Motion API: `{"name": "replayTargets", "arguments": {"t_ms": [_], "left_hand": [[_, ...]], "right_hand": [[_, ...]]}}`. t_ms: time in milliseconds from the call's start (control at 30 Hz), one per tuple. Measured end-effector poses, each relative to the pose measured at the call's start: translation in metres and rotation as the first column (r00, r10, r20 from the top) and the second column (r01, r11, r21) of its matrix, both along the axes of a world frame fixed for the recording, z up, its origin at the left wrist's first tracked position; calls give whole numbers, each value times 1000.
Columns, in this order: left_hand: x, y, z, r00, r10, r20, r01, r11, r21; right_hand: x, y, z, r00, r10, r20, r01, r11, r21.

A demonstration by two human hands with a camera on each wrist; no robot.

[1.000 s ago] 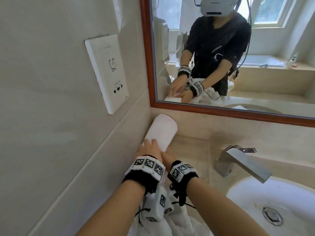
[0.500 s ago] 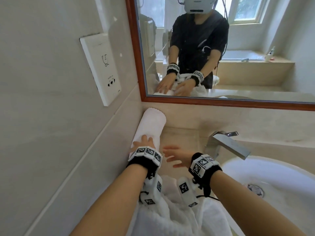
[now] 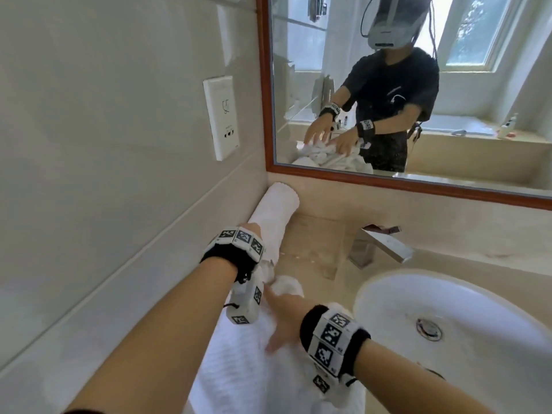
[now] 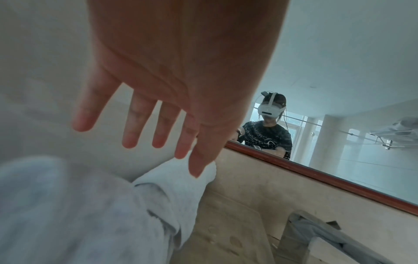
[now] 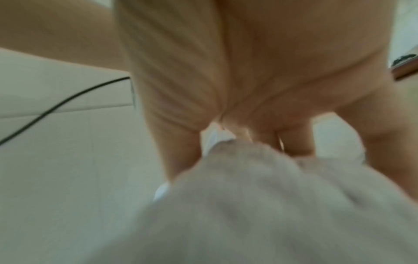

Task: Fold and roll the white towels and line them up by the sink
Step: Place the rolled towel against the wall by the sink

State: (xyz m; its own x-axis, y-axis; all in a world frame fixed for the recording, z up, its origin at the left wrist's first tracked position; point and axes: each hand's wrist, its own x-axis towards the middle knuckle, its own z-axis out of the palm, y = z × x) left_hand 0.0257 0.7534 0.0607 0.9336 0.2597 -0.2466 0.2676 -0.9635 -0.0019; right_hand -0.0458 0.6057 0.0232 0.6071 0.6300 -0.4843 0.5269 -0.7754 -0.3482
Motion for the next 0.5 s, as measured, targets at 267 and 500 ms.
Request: {"name": "replayTargets", "arguments": {"t_ms": [267, 500], "left_hand": [[-88, -18, -29, 991, 102, 82, -90, 985, -147], [-120, -61, 27, 799, 282, 531, 121, 790, -601]], "right_hand": [[-30, -38, 1, 954, -267, -137, 300, 821, 487], [-37, -73, 115, 667, 33, -744, 742, -115, 660]]}}
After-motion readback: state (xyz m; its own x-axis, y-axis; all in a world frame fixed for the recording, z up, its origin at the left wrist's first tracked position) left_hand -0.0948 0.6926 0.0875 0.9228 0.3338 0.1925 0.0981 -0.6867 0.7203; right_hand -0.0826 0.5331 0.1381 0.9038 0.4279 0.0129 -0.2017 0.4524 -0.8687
